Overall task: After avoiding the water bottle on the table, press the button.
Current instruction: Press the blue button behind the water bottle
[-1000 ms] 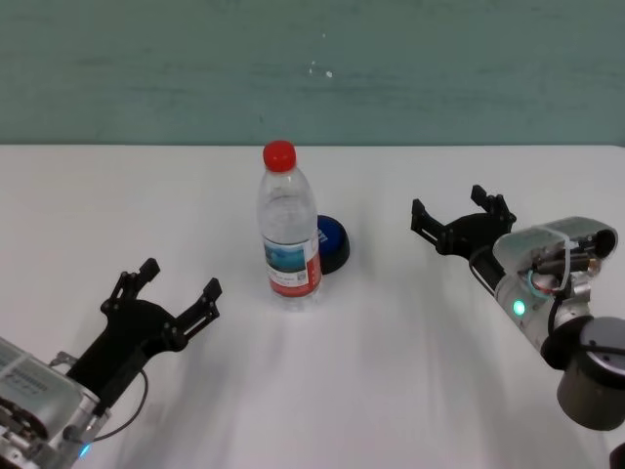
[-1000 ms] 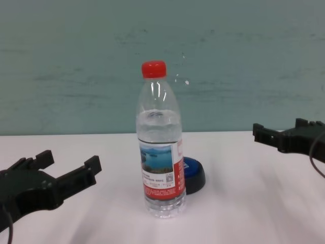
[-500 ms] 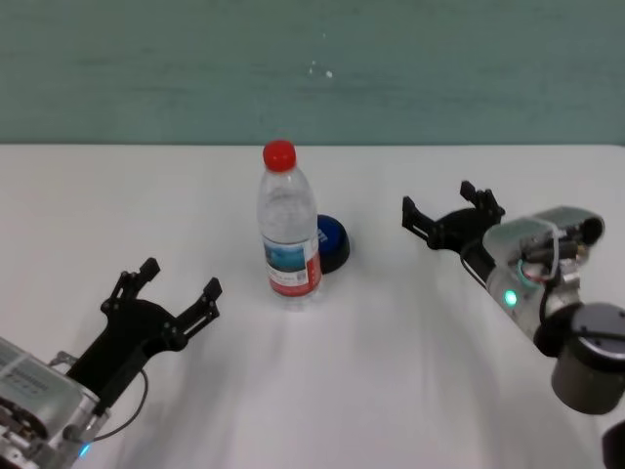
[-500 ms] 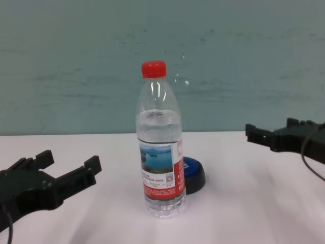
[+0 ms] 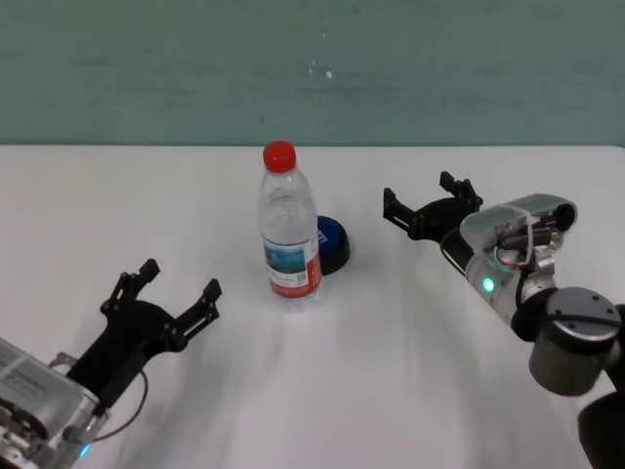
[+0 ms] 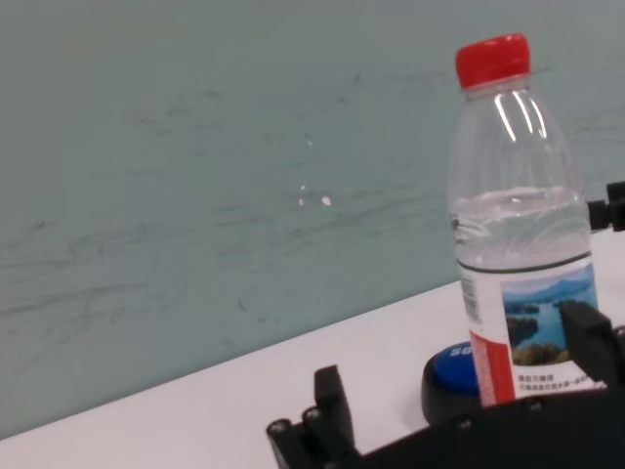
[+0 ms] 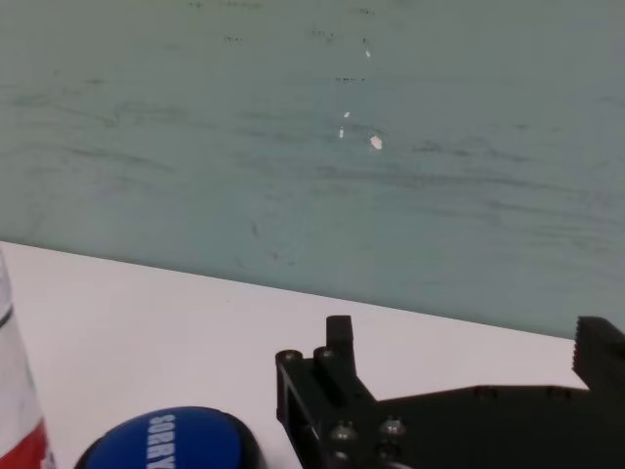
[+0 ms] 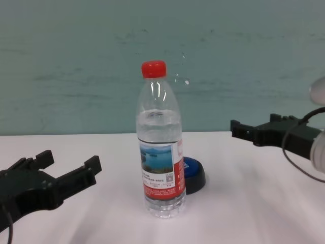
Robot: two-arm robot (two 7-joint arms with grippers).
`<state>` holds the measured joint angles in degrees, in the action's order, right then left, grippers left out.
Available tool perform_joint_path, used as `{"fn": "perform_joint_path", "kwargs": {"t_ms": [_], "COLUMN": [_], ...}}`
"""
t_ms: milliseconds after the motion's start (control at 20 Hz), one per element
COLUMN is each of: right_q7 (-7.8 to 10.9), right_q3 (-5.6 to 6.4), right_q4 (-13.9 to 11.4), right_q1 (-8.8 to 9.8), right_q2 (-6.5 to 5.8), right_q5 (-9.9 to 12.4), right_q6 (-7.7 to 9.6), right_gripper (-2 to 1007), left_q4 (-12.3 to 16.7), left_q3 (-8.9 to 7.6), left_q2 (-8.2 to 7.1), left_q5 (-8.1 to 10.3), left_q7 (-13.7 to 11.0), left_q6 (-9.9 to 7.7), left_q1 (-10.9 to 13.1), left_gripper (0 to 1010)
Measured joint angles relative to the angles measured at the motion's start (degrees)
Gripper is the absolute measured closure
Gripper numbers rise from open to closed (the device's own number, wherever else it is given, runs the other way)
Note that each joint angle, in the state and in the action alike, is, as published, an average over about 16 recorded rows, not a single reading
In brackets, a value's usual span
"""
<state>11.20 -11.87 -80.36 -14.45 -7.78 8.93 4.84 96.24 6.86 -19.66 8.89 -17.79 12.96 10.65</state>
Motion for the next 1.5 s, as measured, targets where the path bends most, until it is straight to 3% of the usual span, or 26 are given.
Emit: {"fn": "perform_joint_path", "kwargs": {"t_ms": [1500], "right_q7": [3.31], "right_q3": [-4.73], "right_q4": [15.2], "right_q1": [-10.84], "right_q2": [3.41], "right_q5": [0.0], "right_q6": [-2.69], "right_gripper": [1], "left_q4": [0.0], "left_q3": [0.00], "left_q2": [0.00], "left_q5": [0.00], "left_q7": [0.0], "left_q6": [0.00], "left_q1": [0.0], "left_gripper": [0]}}
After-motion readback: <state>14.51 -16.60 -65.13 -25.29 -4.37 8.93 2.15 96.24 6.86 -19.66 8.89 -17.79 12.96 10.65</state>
